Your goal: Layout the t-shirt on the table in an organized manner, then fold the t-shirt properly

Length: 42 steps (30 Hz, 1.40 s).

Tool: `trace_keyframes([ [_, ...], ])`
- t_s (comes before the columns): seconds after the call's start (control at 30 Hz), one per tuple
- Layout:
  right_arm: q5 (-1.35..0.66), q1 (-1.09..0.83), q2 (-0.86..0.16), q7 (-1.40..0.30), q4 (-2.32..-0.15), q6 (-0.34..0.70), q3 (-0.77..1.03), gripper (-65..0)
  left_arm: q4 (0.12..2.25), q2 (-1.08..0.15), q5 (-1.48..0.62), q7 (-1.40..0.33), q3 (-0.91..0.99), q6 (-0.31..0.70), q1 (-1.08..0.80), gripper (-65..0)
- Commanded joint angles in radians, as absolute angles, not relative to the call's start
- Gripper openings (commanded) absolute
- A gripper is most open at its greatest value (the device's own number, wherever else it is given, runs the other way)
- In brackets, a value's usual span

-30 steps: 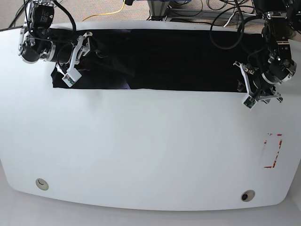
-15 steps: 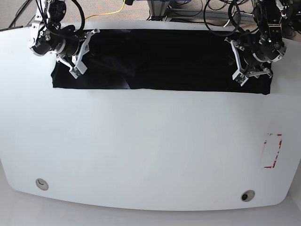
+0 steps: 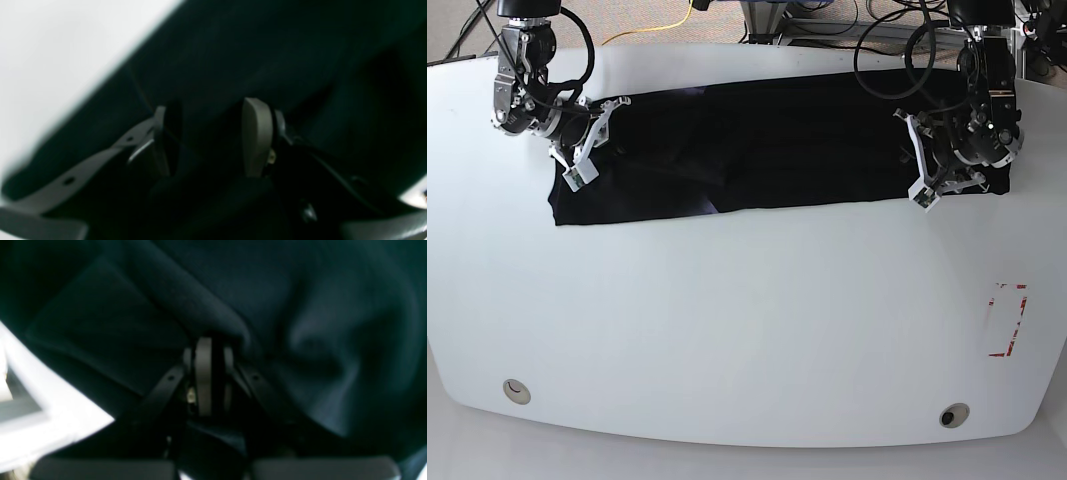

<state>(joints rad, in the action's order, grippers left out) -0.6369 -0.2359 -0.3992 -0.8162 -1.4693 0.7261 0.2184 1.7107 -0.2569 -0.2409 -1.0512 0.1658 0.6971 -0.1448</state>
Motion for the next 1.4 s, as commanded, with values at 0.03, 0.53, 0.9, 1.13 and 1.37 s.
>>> trace_keyframes([
  [0.03, -0.552, -0.211, -0.432, -0.862, -1.376, 0.698, 0.217, -60.1, 1.632, -0.269, -0.243, -1.044, 0.145, 0.698, -0.073, -38.2],
  [0.53, -0.552, -0.15, -0.469, -0.817, -1.314, 0.698, 0.22, -60.1, 1.512, -0.265, -0.246, -1.03, 0.024, 0.698, 0.088, -38.2],
  [0.9, -0.558, -0.15, -0.466, -0.817, -1.314, 0.698, 0.22, -60.1, 1.774, -0.288, -0.249, -1.147, 0.073, 0.698, 0.041, -38.2],
  [1.13, -0.559, -0.15, -0.466, -0.817, -1.314, 0.698, 0.217, -60.1, 1.926, -0.286, -0.254, -1.254, 0.211, 0.698, -0.036, -38.2],
  [1.37, -0.559, -0.15, -0.464, -0.817, -1.314, 0.698, 0.216, -60.2, 1.943, -0.274, -0.375, -1.3, 0.437, 0.698, -0.107, -38.1],
])
